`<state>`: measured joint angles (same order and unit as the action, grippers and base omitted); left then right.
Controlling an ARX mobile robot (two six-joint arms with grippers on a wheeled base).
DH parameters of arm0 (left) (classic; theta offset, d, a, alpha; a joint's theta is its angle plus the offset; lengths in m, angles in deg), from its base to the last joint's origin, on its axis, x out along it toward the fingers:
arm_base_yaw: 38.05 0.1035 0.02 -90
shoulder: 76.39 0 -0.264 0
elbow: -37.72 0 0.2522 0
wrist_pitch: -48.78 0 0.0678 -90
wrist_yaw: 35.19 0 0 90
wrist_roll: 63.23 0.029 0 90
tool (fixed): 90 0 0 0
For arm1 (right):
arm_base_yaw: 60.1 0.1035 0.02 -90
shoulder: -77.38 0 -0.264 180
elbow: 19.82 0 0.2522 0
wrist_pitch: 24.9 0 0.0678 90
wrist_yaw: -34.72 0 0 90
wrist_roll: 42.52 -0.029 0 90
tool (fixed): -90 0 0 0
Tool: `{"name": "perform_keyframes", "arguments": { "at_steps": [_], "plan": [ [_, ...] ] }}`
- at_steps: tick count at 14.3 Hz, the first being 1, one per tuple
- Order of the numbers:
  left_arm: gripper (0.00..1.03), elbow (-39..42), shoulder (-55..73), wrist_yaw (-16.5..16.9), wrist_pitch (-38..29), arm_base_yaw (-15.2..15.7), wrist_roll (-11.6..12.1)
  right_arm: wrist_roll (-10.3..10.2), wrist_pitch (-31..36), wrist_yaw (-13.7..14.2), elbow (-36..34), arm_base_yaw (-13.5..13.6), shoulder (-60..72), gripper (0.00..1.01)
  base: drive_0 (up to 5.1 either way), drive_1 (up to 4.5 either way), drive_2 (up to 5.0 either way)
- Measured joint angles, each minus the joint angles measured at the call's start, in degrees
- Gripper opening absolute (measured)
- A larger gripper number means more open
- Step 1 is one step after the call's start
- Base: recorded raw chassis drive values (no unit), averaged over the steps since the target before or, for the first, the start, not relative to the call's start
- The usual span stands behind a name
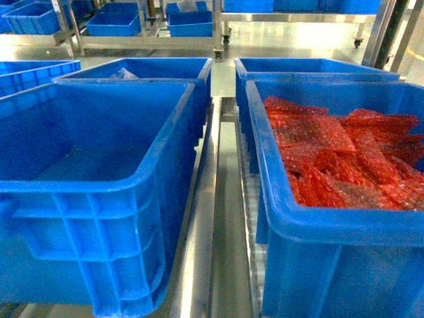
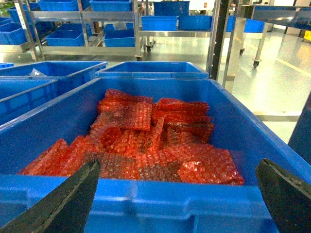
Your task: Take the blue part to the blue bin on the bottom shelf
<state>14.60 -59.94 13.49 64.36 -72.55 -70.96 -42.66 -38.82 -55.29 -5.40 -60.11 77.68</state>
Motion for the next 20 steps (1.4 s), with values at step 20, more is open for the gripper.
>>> {"name": "perform_keyframes", "arguments": {
  "at_steps": [20],
  "plan": [
    [0.44,0.0,0.3,0.0,0.1,0.0,0.0,0.0,-0.1,0.0,0.0,0.0,0.0,0.98,0.0,0.00,0.0]
  ]
}}
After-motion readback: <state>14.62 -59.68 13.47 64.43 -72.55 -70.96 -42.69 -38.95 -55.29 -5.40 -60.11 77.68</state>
